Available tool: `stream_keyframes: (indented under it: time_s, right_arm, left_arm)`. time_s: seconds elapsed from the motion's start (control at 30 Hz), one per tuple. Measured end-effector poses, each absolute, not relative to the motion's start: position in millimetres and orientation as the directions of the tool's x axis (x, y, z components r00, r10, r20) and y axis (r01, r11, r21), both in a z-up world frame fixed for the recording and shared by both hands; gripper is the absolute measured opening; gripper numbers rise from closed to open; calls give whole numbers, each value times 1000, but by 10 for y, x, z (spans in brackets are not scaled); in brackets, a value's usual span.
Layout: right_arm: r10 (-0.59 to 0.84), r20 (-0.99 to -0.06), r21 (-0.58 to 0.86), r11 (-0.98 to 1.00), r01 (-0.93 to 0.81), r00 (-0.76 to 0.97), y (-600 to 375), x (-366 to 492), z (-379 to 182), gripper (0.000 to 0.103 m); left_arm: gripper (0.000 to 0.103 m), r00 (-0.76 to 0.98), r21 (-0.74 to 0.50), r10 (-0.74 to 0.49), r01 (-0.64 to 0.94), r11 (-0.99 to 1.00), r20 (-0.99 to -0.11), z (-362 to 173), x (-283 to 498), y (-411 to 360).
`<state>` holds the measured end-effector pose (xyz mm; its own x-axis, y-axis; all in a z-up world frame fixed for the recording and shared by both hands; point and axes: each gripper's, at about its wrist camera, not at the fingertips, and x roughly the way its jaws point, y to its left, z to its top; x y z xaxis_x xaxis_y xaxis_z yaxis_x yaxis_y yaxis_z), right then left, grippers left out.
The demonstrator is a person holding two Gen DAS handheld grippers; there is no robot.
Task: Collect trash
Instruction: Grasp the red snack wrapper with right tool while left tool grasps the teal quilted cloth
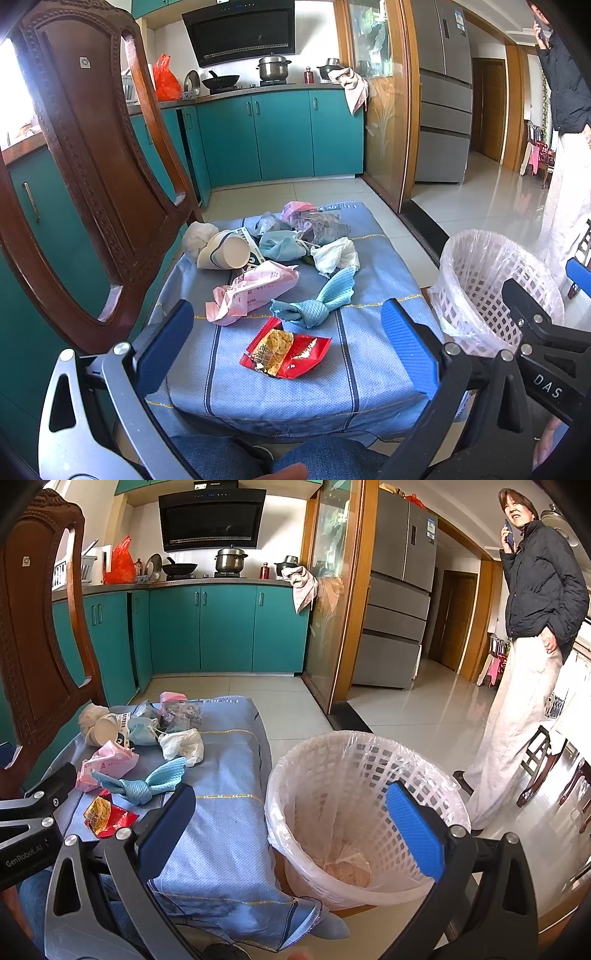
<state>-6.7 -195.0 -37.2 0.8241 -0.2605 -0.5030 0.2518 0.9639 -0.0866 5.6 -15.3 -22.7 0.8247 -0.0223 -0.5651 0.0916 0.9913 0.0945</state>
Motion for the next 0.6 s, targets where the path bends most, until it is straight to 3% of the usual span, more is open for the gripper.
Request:
stream_keyframes:
  time_s: [0.17, 0.3, 0.4, 0.43, 0.5, 0.57, 0.6]
  right_arm:
    - [-256, -513, -84, 965, 250, 819, -1961, -51, -421, 101]
    - [-221, -557, -53, 972, 231, 800, -1987, 21, -526, 101]
    - [-141, -606, 2, 984, 179, 783, -1985, 137, -657, 100]
    - [-102, -625, 16, 990, 143, 774, -1947, 205, -719, 96]
    - [-61, -648, 19, 995, 97, 759, -1847, 318, -812, 82]
    - [-4, -669, 45, 998, 45, 743, -1721, 437, -901, 59]
    - [30, -681, 66, 998, 21, 732, -1669, 494, -944, 54]
  left_arm:
    - [101, 820, 98, -12, 83, 992, -573, -252, 85, -135]
    - [100, 776, 93, 34, 32, 995, -630, -373, 261, 81]
    - [79, 720, 59, 39, 3, 998, -693, -501, 423, 349]
    - [69, 700, 55, 43, -6, 998, -712, -549, 468, 433]
    - [60, 674, 49, 53, -25, 998, -736, -626, 531, 571]
    - [47, 648, 42, 62, -46, 998, -759, -710, 583, 711]
    - [43, 636, 36, 62, -54, 998, -769, -740, 603, 762]
